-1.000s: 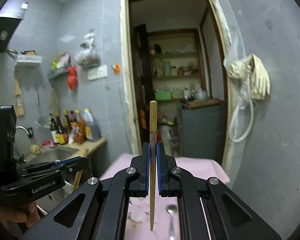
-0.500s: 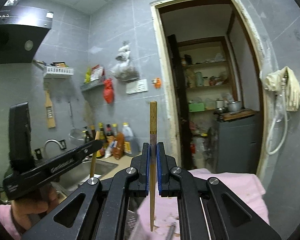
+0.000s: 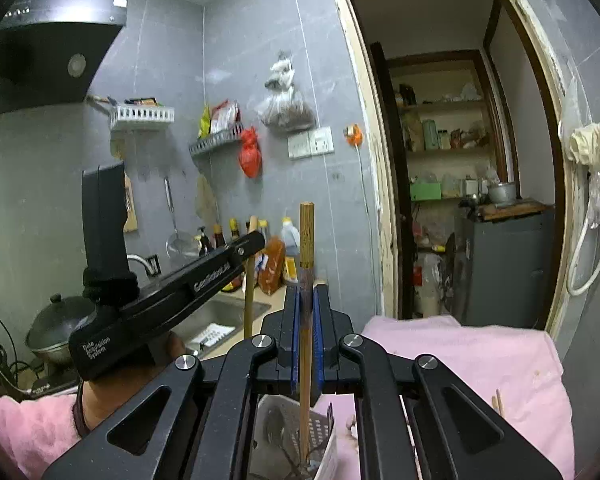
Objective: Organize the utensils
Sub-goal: 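Lift both chopsticks upright and carry them over the white caddy, then open both grippers to drop the chopsticks into the caddy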
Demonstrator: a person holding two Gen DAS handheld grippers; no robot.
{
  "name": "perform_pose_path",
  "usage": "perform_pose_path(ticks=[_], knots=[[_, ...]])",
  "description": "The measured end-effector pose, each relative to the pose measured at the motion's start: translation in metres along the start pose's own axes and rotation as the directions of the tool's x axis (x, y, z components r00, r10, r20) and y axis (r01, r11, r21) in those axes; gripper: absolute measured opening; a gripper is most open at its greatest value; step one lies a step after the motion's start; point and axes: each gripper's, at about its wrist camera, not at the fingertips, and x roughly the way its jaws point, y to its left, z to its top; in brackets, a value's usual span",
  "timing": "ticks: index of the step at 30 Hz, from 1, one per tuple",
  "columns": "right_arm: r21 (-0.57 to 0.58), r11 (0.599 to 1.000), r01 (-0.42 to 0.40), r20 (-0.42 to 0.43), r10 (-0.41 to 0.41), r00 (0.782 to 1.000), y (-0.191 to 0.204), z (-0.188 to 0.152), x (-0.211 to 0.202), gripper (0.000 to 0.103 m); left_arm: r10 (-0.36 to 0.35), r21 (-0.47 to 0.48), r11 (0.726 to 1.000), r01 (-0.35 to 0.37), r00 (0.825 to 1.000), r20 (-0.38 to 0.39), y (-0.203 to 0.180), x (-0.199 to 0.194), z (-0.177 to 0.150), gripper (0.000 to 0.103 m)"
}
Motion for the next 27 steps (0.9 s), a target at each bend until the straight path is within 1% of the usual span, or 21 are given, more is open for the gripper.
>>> perform_pose_path(ticks=[7,13,19,23,27], knots=[[-0.007,1.0,0.02,-0.071,-0.02,0.997,0.0,-0.026,0.022,0.006,0.013,-0.008,1.0,-0.014,1.0,-0.028,0.008,0.006,-0.022,0.008],[-0.005,0.999,0.038,-0.14,-0.038,0.989,-0.003,-0.045,0.038,0.006,0.012,-0.007,1.0,-0.012,0.999,-0.05,0.015,0.003,-0.038,0.008],[-0.01,0.999,0.04,-0.176,-0.041,0.983,-0.003,-0.056,0.044,0.006,0.003,-0.002,1.0,-0.003,0.996,-0.092,0.019,-0.004,-0.052,0.009],[-0.008,0.999,0.039,-0.197,-0.04,0.98,-0.005,-0.062,0.045,0.006,0.004,0.006,1.0,-0.004,0.996,-0.085,0.023,-0.014,-0.055,0.009],[-0.002,0.999,0.038,-0.207,-0.038,0.978,-0.006,-0.065,0.046,0.006,-0.006,0.014,1.0,0.008,0.995,-0.095,0.025,-0.019,-0.054,0.009]])
